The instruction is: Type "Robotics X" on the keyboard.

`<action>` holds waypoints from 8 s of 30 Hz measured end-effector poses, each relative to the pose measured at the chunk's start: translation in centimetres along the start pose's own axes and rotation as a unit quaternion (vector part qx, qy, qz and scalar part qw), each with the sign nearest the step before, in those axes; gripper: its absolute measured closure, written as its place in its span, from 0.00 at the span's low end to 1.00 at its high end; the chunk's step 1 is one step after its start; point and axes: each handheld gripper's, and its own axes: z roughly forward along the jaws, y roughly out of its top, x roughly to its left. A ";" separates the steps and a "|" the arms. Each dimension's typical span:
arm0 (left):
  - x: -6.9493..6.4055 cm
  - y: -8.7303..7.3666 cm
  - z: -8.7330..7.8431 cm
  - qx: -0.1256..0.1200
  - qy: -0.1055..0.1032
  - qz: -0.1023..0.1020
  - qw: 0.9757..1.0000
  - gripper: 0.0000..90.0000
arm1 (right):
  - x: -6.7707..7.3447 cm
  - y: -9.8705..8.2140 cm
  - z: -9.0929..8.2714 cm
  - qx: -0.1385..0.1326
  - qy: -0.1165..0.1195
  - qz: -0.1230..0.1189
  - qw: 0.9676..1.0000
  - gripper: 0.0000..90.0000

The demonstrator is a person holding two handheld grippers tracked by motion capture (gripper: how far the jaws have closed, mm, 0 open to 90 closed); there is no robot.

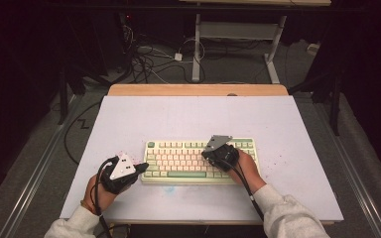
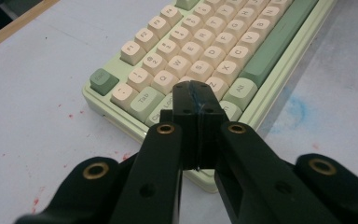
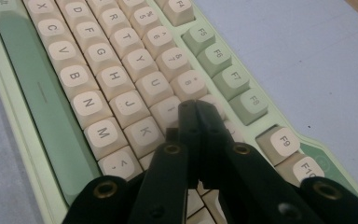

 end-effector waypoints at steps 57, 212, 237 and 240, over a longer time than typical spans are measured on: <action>-0.6 2.0 0.8 0.004 -0.008 0.020 1.000 0.98 | 1.0 -2.5 -7.8 -0.123 -0.019 0.021 0.992 1.00; -0.9 5.9 4.2 0.002 0.010 0.048 0.999 0.98 | 0.9 -3.7 -7.9 -0.098 -0.021 0.012 0.995 1.00; -0.8 2.5 1.1 -0.004 0.031 0.029 0.999 0.98 | 0.9 -3.7 -7.3 -0.091 -0.021 0.015 0.996 1.00; -0.9 2.3 1.0 -0.005 0.030 0.026 0.999 0.98 | 1.0 -3.7 -7.2 -0.090 -0.018 0.014 0.996 1.00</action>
